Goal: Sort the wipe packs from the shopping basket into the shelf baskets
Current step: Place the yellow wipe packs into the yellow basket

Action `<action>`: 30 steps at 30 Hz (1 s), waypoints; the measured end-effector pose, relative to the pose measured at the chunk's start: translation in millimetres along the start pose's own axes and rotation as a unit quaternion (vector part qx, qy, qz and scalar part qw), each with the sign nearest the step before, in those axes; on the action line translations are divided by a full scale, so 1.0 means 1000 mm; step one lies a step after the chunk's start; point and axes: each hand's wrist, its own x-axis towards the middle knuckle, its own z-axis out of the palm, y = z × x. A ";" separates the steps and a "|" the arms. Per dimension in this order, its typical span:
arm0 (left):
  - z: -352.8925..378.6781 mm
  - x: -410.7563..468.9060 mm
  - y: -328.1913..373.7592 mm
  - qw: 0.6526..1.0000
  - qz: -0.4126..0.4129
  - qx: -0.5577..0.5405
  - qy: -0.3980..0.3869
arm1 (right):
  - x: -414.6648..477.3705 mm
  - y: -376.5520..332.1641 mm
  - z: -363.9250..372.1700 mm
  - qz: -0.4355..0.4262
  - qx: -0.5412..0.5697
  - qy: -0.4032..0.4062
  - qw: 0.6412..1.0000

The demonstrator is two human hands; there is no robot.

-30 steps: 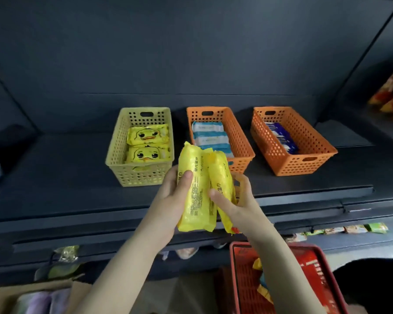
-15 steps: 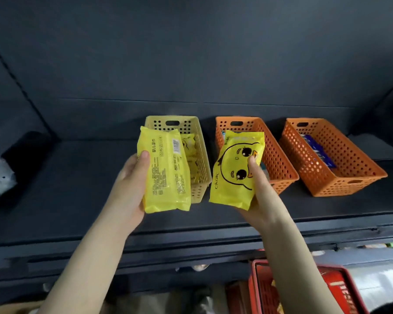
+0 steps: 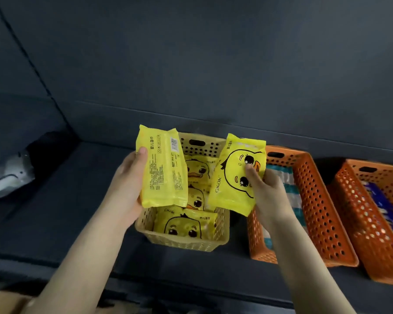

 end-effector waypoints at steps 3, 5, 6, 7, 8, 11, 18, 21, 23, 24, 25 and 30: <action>-0.002 0.009 0.001 1.000 -0.006 -0.009 0.026 | 0.013 -0.002 0.004 0.033 0.052 -0.006 0.998; -0.004 0.016 0.004 1.000 -0.009 -0.010 0.028 | 0.018 -0.004 0.008 0.047 0.071 -0.006 0.996; -0.005 0.020 0.005 1.000 -0.009 -0.009 0.027 | 0.020 -0.004 0.011 0.053 0.079 -0.004 0.995; -0.006 0.024 0.007 1.000 -0.010 -0.008 0.028 | 0.021 -0.004 0.014 0.059 0.086 0.002 0.995; -0.007 0.028 0.009 0.999 -0.011 -0.007 0.031 | 0.021 -0.004 0.018 0.063 0.077 0.012 0.995; -0.011 0.042 0.015 0.999 -0.024 -0.008 0.028 | 0.022 0.002 0.028 0.034 -0.023 0.060 0.997; -0.028 0.068 0.029 0.998 -0.062 -0.009 -0.006 | 0.013 0.007 0.058 0.016 -0.135 0.096 0.986; -0.035 0.079 0.035 0.997 -0.075 -0.010 -0.016 | 0.015 0.020 0.077 0.033 -0.268 0.076 0.960; -0.039 0.086 0.038 0.996 -0.086 -0.009 -0.025 | 0.019 0.031 0.087 0.058 -0.317 0.060 0.945; -0.040 0.089 0.039 0.995 -0.094 -0.009 -0.029 | 0.021 0.036 0.091 0.066 -0.339 0.065 0.936; -0.040 0.092 0.039 0.994 -0.101 -0.009 -0.034 | 0.024 0.041 0.093 0.068 -0.363 0.073 0.927; -0.038 0.102 0.039 0.991 -0.122 -0.005 -0.062 | 0.027 0.053 0.093 0.067 -0.475 0.041 0.877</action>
